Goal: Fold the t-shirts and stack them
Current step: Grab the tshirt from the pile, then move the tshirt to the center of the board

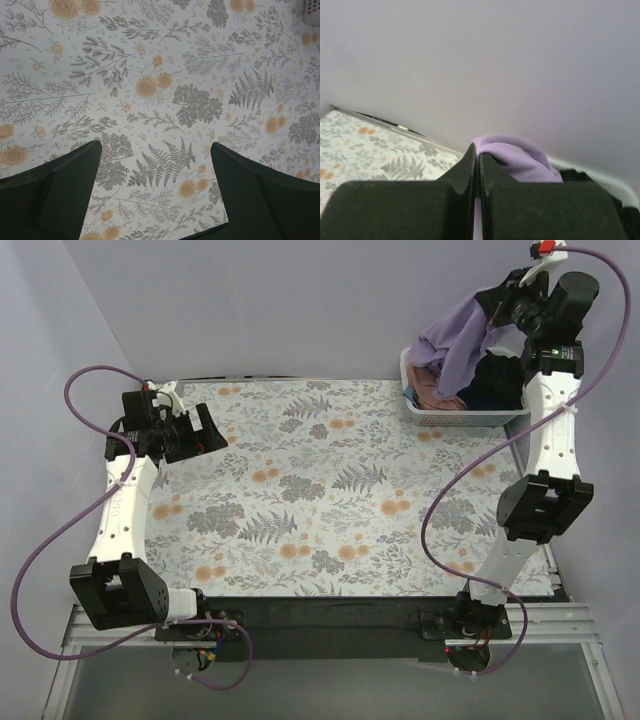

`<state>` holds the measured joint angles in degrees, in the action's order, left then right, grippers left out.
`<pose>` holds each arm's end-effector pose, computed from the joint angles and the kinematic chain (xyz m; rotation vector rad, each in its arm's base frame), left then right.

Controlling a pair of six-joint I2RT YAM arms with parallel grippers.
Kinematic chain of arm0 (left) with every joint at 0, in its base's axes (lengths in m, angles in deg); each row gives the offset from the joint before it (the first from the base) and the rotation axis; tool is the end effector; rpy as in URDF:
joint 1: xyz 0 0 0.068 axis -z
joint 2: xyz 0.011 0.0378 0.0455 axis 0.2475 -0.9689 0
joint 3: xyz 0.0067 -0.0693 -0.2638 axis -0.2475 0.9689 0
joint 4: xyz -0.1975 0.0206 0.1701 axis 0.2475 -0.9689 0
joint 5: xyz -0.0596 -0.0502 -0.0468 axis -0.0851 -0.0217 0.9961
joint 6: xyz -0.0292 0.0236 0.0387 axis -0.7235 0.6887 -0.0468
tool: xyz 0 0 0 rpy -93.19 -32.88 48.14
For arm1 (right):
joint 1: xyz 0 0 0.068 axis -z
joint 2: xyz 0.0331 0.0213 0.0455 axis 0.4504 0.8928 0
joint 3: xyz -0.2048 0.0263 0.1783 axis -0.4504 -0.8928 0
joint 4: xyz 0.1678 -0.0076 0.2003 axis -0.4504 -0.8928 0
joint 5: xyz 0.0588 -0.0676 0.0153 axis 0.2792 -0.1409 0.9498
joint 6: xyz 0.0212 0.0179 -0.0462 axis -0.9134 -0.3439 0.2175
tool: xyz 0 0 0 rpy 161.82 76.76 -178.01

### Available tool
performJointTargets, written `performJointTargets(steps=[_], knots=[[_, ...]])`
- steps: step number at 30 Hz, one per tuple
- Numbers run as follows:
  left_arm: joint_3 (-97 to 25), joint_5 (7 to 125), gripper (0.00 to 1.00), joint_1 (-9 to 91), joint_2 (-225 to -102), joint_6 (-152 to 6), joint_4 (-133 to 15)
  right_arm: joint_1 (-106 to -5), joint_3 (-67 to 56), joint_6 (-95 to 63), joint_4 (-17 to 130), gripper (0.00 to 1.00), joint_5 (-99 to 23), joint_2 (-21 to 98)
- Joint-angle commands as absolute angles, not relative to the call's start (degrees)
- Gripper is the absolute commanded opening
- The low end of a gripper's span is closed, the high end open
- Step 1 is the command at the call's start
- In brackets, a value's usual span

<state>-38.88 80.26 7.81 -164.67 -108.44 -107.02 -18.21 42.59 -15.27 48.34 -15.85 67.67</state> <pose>0.2790 0.0182 0.3432 -0.9441 2.2880 -0.7897 0.4368 -0.0477 0.4870 -0.2353 1.4865 0.3549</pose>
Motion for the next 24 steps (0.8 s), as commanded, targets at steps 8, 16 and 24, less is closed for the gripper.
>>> performJointTargets(steps=[8, 16, 24], knots=[[-42.3, 85.2, 0.91, 7.1, -158.4, -110.1, -108.4, -23.8, 44.3, -20.0, 56.5, 0.01, -7.7, 51.7], [-44.3, 87.8, 0.91, 6.9, -155.6, -110.7, -109.1, -32.7, 48.0, -21.7, 61.9, 0.01, -10.5, 47.3], [-44.6, 90.2, 0.91, 6.8, -154.8, -111.2, -107.6, -38.7, 44.9, -24.4, 63.7, 0.01, -12.7, 45.9]])
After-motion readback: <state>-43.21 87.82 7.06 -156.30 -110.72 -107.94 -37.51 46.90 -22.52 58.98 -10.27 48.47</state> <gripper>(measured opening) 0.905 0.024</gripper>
